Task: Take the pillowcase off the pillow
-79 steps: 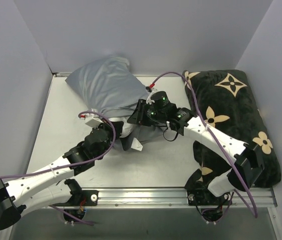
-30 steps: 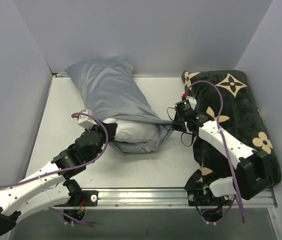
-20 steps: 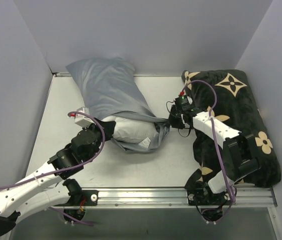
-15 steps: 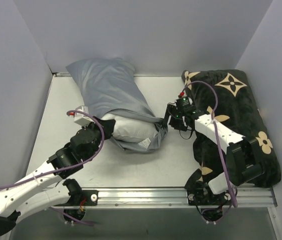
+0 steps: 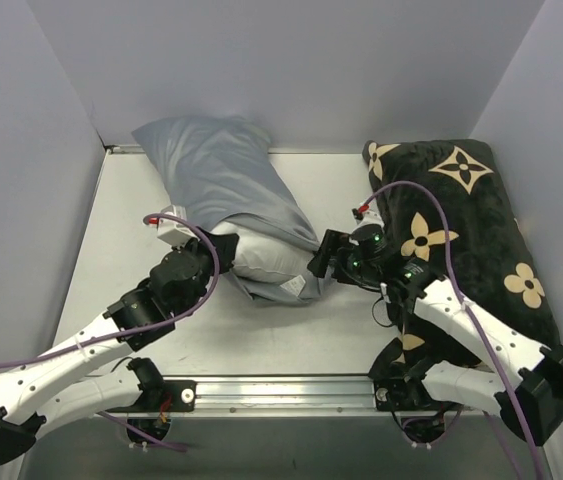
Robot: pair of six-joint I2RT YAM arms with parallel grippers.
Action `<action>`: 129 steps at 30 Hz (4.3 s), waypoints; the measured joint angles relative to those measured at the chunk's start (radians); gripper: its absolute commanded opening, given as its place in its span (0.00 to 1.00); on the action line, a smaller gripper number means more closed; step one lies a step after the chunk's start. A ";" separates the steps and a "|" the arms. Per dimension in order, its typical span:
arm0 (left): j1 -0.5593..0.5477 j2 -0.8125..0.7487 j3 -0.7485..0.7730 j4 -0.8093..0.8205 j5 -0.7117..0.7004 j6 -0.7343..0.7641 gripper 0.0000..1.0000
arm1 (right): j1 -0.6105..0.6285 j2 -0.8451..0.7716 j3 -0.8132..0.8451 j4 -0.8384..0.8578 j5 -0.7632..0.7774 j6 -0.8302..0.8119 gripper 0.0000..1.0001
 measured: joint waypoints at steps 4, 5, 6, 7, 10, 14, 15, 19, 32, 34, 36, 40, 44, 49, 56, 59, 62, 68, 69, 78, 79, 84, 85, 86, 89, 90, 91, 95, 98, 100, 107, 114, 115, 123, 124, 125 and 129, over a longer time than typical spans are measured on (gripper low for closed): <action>-0.002 0.013 0.025 0.003 0.000 0.010 0.00 | 0.031 0.083 -0.020 0.018 0.021 0.015 0.72; -0.003 0.016 0.031 0.003 0.000 0.013 0.00 | 0.031 0.098 -0.032 0.023 0.029 0.020 0.69; -0.004 0.017 0.037 0.003 0.000 0.014 0.00 | 0.031 0.109 -0.043 0.024 0.036 0.021 0.56; -0.004 0.018 0.042 0.003 0.000 0.016 0.00 | 0.031 0.118 -0.055 0.024 0.042 0.020 0.44; -0.004 0.019 0.062 0.003 -0.001 0.029 0.00 | 0.031 0.129 -0.083 0.036 0.054 0.030 0.17; -0.004 0.019 0.089 0.002 0.000 0.038 0.00 | 0.015 0.147 -0.129 0.076 0.058 0.047 0.08; -0.005 0.019 0.095 0.002 0.000 0.039 0.00 | -0.003 0.159 -0.140 0.089 0.055 0.050 0.07; -0.007 0.019 0.115 -0.007 0.014 0.039 0.00 | -0.125 0.225 -0.184 0.189 -0.028 0.072 0.06; -0.010 -0.025 0.124 -0.118 0.087 -0.017 0.00 | -0.224 0.674 0.064 0.505 -0.374 0.084 0.22; -0.010 -0.047 0.124 -0.161 0.108 -0.039 0.00 | -0.250 0.728 0.119 0.537 -0.414 0.078 0.25; -0.010 -0.076 0.118 -0.210 0.138 -0.066 0.00 | -0.279 0.768 0.169 0.559 -0.458 0.077 0.29; -0.010 -0.169 0.050 -0.291 0.197 -0.128 0.00 | -0.325 0.793 0.212 0.587 -0.530 0.071 0.44; -0.010 -0.258 -0.083 -0.328 0.270 -0.198 0.00 | -0.343 0.803 0.269 0.551 -0.568 0.026 0.57; -0.024 -0.242 -0.238 -0.318 0.375 -0.269 0.00 | -0.314 0.848 0.470 0.374 -0.546 -0.091 0.69; -0.155 -0.150 -0.341 -0.235 0.361 -0.345 0.00 | -0.291 0.855 0.624 0.193 -0.463 -0.187 0.83; -0.188 -0.111 -0.341 -0.204 0.359 -0.360 0.00 | -0.289 0.843 0.632 0.153 -0.431 -0.220 0.85; -0.202 -0.103 -0.342 -0.189 0.359 -0.364 0.00 | -0.288 0.795 0.601 0.120 -0.380 -0.248 0.86; -0.208 -0.097 -0.346 -0.169 0.359 -0.364 0.00 | -0.286 0.566 0.508 0.063 -0.294 -0.270 0.87; -0.209 -0.094 -0.346 -0.166 0.359 -0.364 0.00 | -0.286 0.542 0.516 0.051 -0.289 -0.270 0.87; -0.214 -0.092 -0.348 -0.160 0.352 -0.359 0.00 | -0.148 0.256 0.282 -0.004 -0.230 -0.252 0.89; -0.215 -0.093 -0.349 -0.159 0.351 -0.359 0.00 | -0.120 0.207 0.227 -0.006 -0.234 -0.244 0.91; -0.217 -0.086 -0.350 -0.152 0.350 -0.356 0.00 | -0.021 0.071 0.086 -0.010 -0.231 -0.204 0.92; -0.218 -0.081 -0.350 -0.148 0.350 -0.355 0.00 | -0.002 0.072 0.085 -0.005 -0.229 -0.195 0.91; -0.220 -0.076 -0.350 -0.144 0.349 -0.354 0.00 | 0.025 0.080 0.087 0.007 -0.220 -0.187 0.91; -0.224 -0.055 -0.350 -0.126 0.349 -0.351 0.00 | 0.087 0.145 0.109 0.028 -0.205 -0.166 0.83; -0.226 -0.050 -0.350 -0.121 0.349 -0.349 0.00 | 0.105 0.175 0.124 0.031 -0.203 -0.158 0.81; -0.229 -0.045 -0.350 -0.118 0.349 -0.348 0.00 | 0.116 0.208 0.138 0.037 -0.202 -0.151 0.76; -0.234 -0.040 -0.350 -0.115 0.344 -0.340 0.00 | 0.127 0.306 0.195 0.043 -0.191 -0.135 0.35; -0.234 -0.034 -0.350 -0.108 0.343 -0.333 0.00 | 0.129 0.334 0.256 0.010 -0.176 -0.122 0.13; -0.238 -0.024 -0.348 -0.107 0.344 -0.330 0.00 | 0.128 0.360 0.338 -0.029 -0.165 -0.118 0.08; -0.284 0.057 -0.305 -0.056 0.340 -0.308 0.00 | 0.089 0.592 0.767 -0.100 -0.175 -0.127 0.04; -0.354 0.135 -0.237 -0.041 0.278 -0.265 0.00 | 0.019 0.957 1.062 -0.200 -0.256 -0.137 0.04; -0.367 0.140 -0.227 -0.043 0.256 -0.254 0.00 | 0.006 1.001 1.079 -0.204 -0.285 -0.139 0.06; -0.412 0.145 -0.163 -0.087 0.157 -0.199 0.00 | -0.097 1.009 1.000 -0.089 -0.418 -0.159 0.80; -0.419 0.145 -0.156 -0.088 0.148 -0.197 0.00 | -0.106 0.975 0.962 -0.075 -0.396 -0.168 0.82; -0.426 0.145 -0.150 -0.090 0.144 -0.196 0.00 | -0.116 0.939 0.928 -0.067 -0.374 -0.176 0.84; -0.455 0.147 -0.130 -0.084 0.129 -0.190 0.00 | -0.172 0.797 0.827 -0.077 -0.307 -0.182 0.89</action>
